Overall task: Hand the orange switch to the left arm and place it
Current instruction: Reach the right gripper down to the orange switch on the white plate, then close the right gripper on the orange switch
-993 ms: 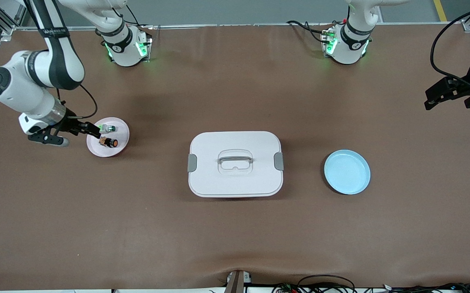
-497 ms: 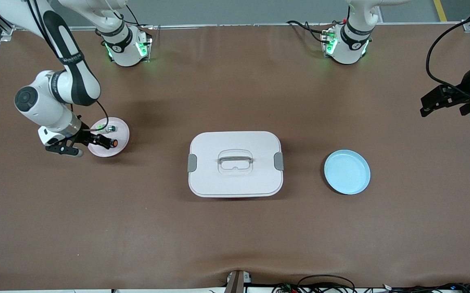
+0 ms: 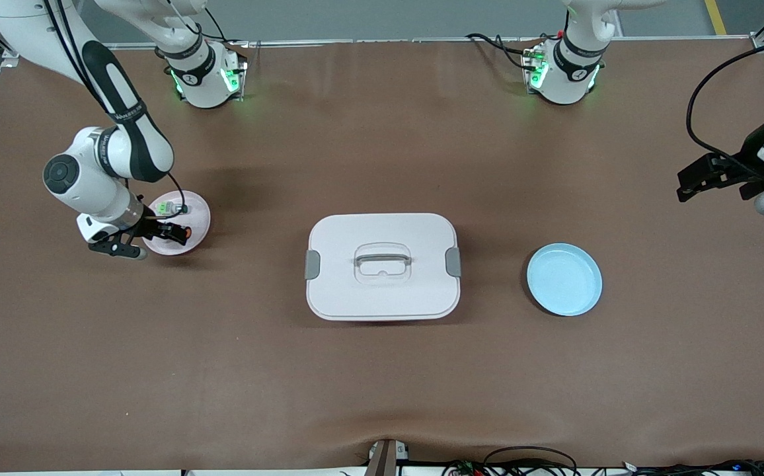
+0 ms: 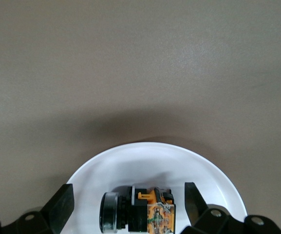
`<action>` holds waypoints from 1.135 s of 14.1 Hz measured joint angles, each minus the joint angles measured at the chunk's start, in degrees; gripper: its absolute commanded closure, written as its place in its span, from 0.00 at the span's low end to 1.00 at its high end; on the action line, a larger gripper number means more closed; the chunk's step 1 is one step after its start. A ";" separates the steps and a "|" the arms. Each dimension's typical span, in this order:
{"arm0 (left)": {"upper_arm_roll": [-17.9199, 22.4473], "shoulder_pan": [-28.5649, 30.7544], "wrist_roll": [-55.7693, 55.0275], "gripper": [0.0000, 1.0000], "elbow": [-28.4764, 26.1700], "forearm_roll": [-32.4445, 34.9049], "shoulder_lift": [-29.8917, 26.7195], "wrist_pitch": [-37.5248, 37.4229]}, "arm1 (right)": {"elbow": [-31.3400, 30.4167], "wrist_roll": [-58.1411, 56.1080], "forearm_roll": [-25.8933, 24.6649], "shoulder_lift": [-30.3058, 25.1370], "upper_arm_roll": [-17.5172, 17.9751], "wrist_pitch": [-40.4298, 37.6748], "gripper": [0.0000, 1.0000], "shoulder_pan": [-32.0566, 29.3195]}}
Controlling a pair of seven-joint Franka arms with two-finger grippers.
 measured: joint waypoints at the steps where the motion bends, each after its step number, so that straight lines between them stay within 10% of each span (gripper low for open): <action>1: 0.01 0.03 0.00 0.00 0.00 0.00 0.14 0.28 | -0.25 -0.01 0.00 0.30 0.00 0.72 0.00 0.00; 10: 0.02 0.10 -0.04 0.00 0.00 0.00 0.50 0.42 | -2.89 -0.03 -0.03 1.93 0.00 4.05 0.00 0.10; 11: 0.02 0.10 -0.04 0.00 0.00 0.00 0.53 0.42 | -2.90 -0.06 -0.04 1.93 0.01 4.05 0.07 0.15; 14: 0.02 0.10 -0.04 0.00 0.00 0.00 0.54 0.42 | -2.92 -0.14 -0.09 1.93 0.04 3.90 1.00 0.81; 16: 0.02 0.10 -0.04 0.00 0.00 0.00 0.55 0.42 | -2.93 -0.13 -0.08 1.93 0.04 3.80 1.00 1.01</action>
